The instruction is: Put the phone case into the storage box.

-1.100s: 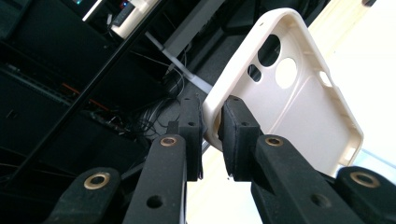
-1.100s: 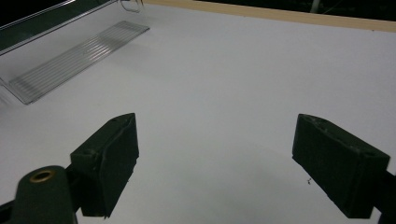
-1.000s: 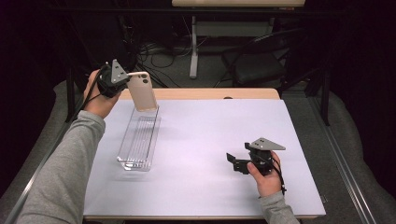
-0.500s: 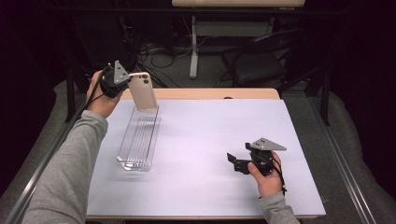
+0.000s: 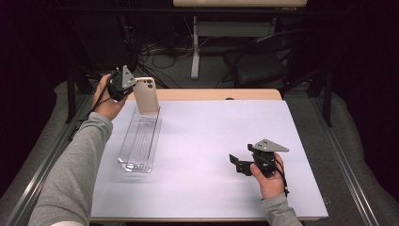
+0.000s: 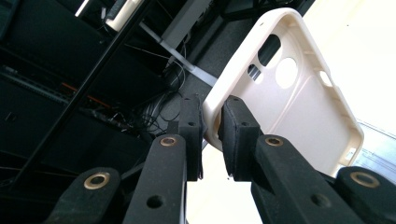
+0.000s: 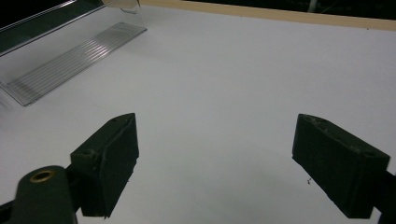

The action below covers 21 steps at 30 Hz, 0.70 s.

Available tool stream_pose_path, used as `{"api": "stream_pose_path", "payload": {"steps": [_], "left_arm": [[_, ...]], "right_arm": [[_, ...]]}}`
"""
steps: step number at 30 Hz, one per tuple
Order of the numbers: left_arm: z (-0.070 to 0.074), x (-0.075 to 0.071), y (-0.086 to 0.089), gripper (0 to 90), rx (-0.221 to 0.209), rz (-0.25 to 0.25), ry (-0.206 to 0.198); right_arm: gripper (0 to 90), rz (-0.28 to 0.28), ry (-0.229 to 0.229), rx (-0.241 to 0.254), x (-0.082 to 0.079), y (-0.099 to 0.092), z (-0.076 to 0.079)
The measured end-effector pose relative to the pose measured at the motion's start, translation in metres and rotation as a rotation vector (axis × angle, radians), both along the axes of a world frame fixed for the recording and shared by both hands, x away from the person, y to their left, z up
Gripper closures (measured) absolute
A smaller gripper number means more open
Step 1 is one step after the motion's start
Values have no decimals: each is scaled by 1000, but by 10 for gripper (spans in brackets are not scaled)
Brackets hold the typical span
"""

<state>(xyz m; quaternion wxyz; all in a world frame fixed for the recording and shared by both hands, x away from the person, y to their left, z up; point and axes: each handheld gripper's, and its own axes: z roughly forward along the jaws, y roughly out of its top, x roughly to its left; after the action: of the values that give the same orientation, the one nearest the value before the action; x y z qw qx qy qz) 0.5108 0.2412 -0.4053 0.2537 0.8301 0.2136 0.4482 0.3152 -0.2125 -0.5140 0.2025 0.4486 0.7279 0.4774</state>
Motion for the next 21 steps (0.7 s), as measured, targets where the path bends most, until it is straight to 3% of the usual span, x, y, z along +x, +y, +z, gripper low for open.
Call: {"api": "stream_pose_path", "payload": {"steps": [13, 15, 21], "left_arm": [[-24, -1, 8, 794, -6, 13, -3], [-25, -1, 7, 794, 7, 11, -12], [-27, -2, 7, 794, -7, 4, -29]], "right_arm": [[139, 6, 9, -11, 1, 1, -1], [139, 7, 9, -10, 1, 2, -2], [139, 9, 14, -13, 1, 2, -3]]}}
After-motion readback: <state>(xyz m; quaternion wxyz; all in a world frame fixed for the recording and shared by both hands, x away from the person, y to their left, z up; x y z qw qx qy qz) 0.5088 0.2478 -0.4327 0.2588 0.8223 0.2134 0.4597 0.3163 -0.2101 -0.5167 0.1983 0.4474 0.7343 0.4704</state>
